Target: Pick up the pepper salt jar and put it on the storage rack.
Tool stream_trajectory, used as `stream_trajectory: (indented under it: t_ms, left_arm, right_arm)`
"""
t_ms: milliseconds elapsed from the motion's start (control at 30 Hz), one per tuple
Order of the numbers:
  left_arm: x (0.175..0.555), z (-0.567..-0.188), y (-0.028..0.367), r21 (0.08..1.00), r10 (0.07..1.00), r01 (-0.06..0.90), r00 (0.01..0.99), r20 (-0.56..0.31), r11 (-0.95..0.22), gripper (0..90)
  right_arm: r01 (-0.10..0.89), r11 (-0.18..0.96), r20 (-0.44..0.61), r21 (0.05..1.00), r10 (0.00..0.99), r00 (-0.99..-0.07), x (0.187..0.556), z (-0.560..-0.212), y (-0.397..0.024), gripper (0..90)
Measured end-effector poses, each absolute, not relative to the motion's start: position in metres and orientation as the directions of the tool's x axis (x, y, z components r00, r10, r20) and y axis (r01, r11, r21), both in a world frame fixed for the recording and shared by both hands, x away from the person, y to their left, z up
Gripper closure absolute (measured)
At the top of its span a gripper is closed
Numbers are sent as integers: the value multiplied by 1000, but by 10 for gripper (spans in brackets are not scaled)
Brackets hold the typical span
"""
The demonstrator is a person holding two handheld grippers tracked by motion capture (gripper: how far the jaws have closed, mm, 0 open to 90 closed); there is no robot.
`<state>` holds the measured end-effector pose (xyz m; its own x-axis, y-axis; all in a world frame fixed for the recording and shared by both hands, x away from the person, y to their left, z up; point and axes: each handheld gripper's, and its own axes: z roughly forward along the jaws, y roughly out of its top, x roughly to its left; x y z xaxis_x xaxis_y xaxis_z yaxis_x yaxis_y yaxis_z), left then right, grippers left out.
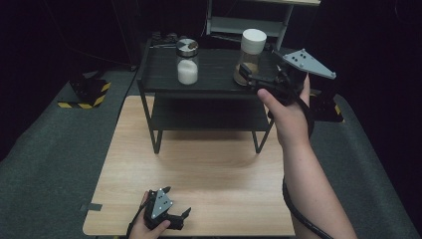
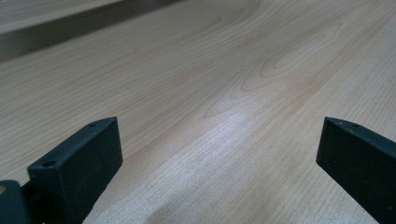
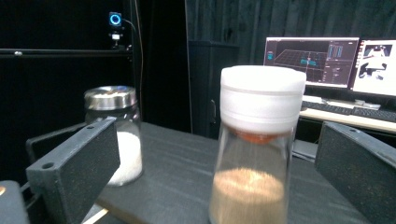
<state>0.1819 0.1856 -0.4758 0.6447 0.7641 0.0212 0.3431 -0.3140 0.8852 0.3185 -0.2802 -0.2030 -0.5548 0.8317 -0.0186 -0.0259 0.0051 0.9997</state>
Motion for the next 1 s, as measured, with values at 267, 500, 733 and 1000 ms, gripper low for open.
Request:
stream_trajectory:
  t_ms: [267,500,733,1000]
  left_arm:
    - [182,-476,185,885,763,343,646,21,-315,8]
    - [183,-476,184,884,763,345,646,20,-315,8]
    - [184,-475,185,884,767,349,642,17,-312,8]
    - [183,-477,184,889,767,335,641,28,-313,8]
  right_arm:
    - [-22,8,-19,1000,816,-577,299,-227,-293,3]
    - [-28,5,-21,1000,800,-599,282,-248,-305,3]
    - [-14,20,-24,1000,779,-626,268,-271,-314,3]
    - [0,42,-32,999,754,-657,255,-308,-320,3]
